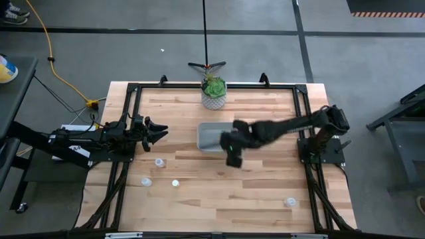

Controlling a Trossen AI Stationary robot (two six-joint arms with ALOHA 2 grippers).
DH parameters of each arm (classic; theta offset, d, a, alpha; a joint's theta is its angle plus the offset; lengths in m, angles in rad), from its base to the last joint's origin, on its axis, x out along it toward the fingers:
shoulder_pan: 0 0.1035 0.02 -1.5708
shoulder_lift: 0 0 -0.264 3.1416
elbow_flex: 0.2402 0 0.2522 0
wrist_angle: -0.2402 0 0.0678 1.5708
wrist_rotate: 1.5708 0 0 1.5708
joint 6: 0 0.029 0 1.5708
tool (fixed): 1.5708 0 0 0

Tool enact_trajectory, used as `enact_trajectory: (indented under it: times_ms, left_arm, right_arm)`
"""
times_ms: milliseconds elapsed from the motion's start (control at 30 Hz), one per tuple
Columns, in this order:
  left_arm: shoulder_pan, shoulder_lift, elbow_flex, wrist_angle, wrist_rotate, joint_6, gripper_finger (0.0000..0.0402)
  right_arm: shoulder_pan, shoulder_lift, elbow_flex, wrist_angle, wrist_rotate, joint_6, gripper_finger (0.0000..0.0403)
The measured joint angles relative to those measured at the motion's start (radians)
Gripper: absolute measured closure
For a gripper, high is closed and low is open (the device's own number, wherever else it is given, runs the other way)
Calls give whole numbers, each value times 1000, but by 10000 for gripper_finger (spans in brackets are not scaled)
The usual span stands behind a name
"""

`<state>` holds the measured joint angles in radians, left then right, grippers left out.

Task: Pick and place pill bottles into a basket
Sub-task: Put the middle transparent pill bottle into the gray bin

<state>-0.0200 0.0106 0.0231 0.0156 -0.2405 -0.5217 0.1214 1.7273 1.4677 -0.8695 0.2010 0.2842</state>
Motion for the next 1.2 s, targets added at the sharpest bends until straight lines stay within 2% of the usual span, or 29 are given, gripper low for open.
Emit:
enact_trajectory:
  times_ms: [167,333,633,767,1200]
  left_arm:
    - [0,0,0,0,0,0,202]
    - [0,0,0,0,-1,0,202]
    - [0,0,0,0,-5,0,202]
    - [0,0,0,0,-6,0,202]
    - [0,0,0,0,-6,0,202]
  right_arm:
    - [-136,28,0,8,-141,-2,264]
    - [-184,80,0,-32,-263,-61,263]
    - [-178,139,-1,-107,-257,-134,262]
    - [-178,142,-1,-119,-220,-179,262]
    - [-180,144,-1,-123,-242,-256,250]
